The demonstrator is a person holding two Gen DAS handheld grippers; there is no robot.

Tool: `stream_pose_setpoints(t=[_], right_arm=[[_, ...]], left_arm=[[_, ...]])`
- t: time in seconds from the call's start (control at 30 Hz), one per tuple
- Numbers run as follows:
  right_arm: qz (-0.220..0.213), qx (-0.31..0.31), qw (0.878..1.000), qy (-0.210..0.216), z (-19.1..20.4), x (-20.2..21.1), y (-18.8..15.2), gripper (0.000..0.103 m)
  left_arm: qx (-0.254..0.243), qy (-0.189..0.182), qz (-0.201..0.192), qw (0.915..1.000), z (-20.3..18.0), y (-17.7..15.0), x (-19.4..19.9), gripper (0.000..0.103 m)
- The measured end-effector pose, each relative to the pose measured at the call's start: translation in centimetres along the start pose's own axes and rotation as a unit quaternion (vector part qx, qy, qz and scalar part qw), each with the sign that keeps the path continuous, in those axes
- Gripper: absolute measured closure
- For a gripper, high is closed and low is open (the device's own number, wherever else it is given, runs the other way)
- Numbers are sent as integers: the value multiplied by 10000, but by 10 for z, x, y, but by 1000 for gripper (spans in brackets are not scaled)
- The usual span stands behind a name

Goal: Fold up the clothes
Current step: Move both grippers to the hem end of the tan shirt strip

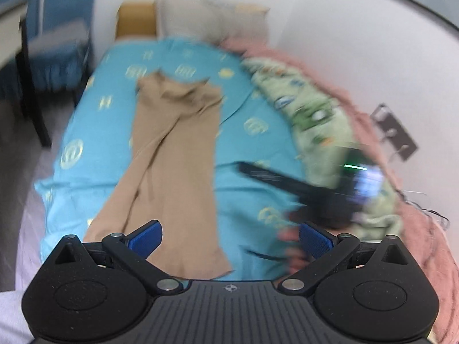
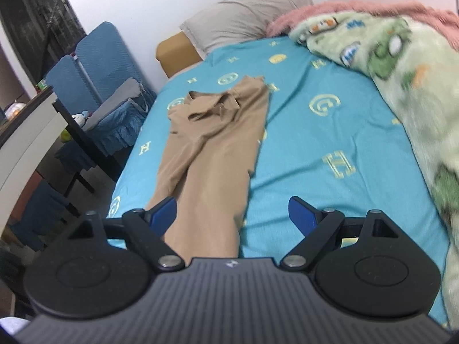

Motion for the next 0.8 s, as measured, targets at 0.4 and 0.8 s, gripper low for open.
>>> stream_pose_setpoints(t=[0.4, 0.8], right_arm=[[332, -419, 9984, 161, -8, -13, -21, 17], [637, -1086, 9918, 218, -26, -34, -30, 17]], left_arm=[[1568, 611, 930, 9813, 179, -12, -155, 14], [1961, 752, 1561, 9652, 202, -39, -174, 49]])
Point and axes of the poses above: each gripper's, at about its wrist camera, not at the fingertips, and x roughly against the way its jaws point, z to its left, y to its top, the point moved 9 cm from there along -x, roughly the way its jaws point, and after that the axes turned 9 degrees about y, right-handed, at the moved point
